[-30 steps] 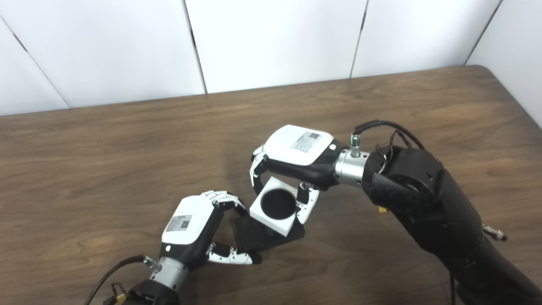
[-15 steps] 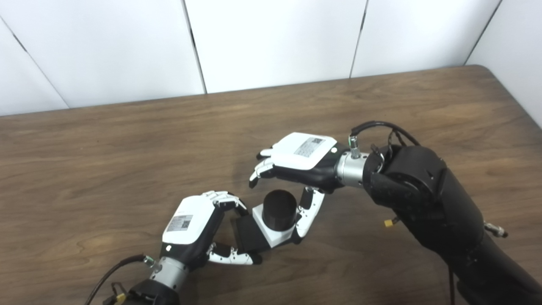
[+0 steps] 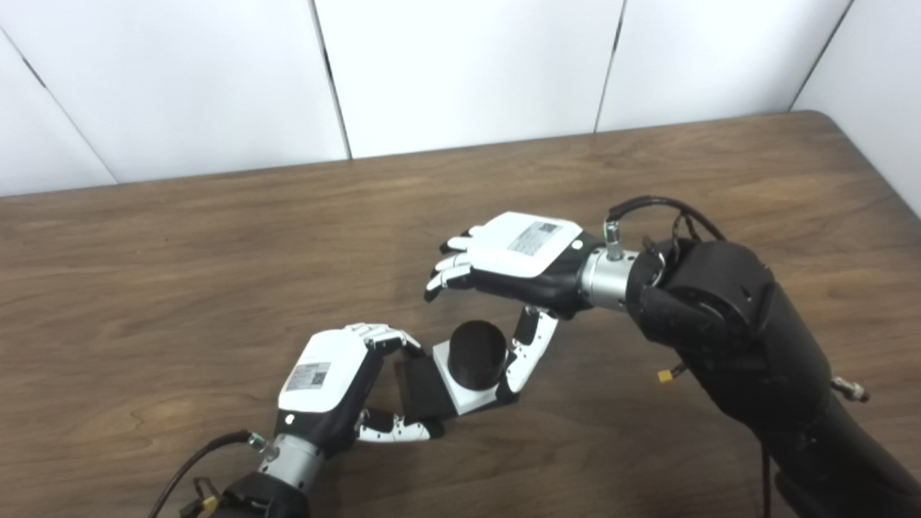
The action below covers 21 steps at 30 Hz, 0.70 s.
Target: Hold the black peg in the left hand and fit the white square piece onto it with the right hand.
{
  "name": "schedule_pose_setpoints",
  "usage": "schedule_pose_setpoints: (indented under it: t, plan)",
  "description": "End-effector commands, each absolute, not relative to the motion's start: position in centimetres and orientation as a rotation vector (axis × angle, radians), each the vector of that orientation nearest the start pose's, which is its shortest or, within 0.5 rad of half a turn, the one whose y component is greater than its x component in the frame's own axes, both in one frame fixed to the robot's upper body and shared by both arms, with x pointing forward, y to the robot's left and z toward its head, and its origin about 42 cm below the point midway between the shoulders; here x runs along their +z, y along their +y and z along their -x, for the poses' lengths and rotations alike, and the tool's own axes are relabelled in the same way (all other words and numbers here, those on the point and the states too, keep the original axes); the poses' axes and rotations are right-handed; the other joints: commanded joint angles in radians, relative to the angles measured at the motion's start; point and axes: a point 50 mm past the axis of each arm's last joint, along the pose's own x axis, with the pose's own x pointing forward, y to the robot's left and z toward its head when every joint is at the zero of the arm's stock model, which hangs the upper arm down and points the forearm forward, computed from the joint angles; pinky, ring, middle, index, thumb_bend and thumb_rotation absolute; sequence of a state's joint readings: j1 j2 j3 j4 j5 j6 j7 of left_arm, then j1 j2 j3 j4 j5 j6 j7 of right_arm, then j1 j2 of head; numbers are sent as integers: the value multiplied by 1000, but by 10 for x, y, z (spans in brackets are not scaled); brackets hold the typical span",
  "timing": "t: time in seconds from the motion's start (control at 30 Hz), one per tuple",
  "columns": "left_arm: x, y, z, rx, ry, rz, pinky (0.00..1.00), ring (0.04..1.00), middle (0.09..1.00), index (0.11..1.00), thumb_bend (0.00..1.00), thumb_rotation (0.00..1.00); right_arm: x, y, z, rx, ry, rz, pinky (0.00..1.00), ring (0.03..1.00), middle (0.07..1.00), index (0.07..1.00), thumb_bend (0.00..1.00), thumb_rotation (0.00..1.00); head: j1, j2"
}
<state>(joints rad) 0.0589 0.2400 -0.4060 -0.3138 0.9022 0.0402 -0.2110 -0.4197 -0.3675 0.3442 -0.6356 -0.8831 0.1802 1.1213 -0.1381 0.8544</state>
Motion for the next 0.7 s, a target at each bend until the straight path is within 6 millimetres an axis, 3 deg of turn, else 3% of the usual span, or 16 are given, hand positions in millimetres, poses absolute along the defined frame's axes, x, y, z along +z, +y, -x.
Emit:
schedule_pose_setpoints:
  t: [0.0, 0.33, 0.53, 0.67]
  plan:
    - [136, 164, -233, -494, -222, -1112, 815, 795, 794, 816, 993, 325, 311, -171, -291, 803, -322, 1506, 993, 978, 903, 835, 1000, 497, -1, 1]
    - [138, 169, -233, -481, -199, -1119, 862, 877, 914, 983, 1000, 482, 307, -175, -291, 784, -298, 1484, 984, 969, 895, 831, 1000, 497, 8, -4]
    - [156, 185, -231, -471, -155, -1109, 891, 910, 932, 993, 1000, 525, 308, -180, -293, 764, -285, 1461, 962, 976, 896, 833, 1000, 498, 12, -12]
    - [171, 203, -223, -417, -120, -978, 903, 927, 940, 983, 1000, 538, 301, -200, -292, 746, -228, 1314, 926, 963, 896, 858, 1000, 553, 15, -16]
